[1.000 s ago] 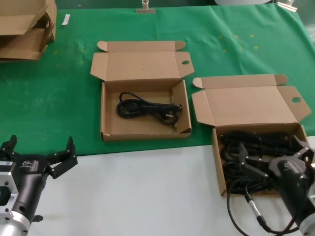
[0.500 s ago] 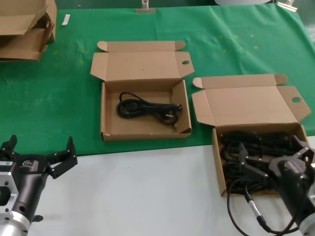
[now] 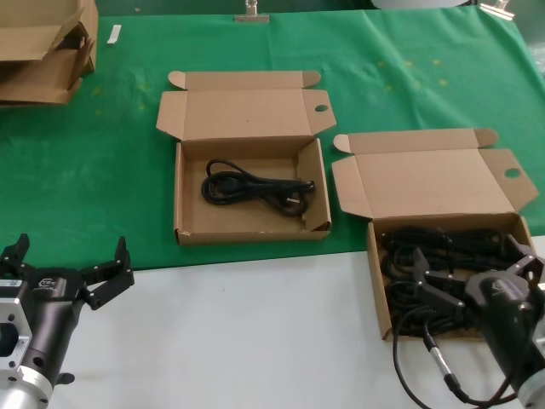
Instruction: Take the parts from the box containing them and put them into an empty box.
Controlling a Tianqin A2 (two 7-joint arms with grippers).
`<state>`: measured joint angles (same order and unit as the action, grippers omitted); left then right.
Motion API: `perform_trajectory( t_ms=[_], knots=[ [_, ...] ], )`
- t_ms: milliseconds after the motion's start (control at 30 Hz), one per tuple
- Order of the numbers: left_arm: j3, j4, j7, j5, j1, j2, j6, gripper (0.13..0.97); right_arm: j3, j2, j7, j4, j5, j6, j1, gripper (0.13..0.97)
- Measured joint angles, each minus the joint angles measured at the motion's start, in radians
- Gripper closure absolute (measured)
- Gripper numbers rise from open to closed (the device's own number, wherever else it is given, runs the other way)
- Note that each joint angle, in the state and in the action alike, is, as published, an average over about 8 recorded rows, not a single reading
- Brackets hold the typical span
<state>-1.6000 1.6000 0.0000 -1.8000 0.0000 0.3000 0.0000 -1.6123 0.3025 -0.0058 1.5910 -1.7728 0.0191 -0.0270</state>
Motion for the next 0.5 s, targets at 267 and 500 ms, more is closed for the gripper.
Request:
perform_trajectory(
  t_ms=[267,500],
  knots=[
    [0.000,0.000,0.000,0.000,0.000,0.000,0.000,0.132,0.000,0.000,0.000,0.000,0.000,0.000,0.000,0.129],
    [0.000,0.000,0.000,0.000,0.000,0.000,0.000,0.132,0.000,0.000,0.000,0.000,0.000,0.000,0.000,0.129]
  ],
)
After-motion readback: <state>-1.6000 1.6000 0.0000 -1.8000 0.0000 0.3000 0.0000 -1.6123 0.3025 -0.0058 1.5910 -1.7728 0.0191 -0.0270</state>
